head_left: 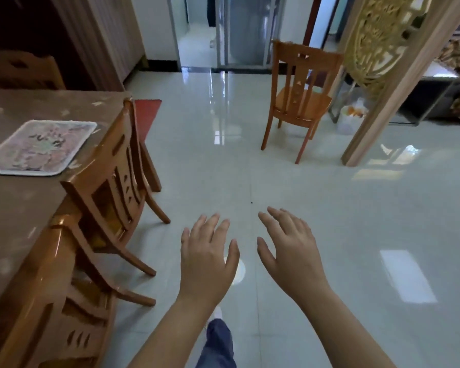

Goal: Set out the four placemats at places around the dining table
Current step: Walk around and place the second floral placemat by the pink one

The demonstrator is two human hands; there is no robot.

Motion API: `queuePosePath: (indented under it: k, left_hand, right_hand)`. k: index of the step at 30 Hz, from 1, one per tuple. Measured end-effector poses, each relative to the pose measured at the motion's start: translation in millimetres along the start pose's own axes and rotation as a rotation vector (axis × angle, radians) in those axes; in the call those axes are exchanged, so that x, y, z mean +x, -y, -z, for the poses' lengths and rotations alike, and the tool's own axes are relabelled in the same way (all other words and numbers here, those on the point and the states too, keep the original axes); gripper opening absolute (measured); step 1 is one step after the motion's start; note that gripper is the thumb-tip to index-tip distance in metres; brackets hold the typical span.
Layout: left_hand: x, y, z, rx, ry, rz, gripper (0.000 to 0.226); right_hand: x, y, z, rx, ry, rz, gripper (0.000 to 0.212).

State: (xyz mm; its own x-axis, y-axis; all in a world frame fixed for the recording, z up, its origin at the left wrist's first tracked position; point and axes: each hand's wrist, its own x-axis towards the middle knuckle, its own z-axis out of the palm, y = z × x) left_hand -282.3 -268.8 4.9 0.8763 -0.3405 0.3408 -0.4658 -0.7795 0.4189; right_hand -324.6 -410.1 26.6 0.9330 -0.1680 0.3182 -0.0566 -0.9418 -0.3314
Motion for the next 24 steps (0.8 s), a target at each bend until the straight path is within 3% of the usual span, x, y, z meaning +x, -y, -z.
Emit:
queuePosePath:
  k: [12,24]
  left_hand:
    - [202,138,8,0.002,-0.092,0.219,0.041]
    - [366,222,-31,0.137,-0.131,0.367,0.04]
  right_hand:
    - [251,63,-103,0.106,0.084,0.228,0.037]
    - [455,56,-191,0.211,0.085,0.406,0.035]
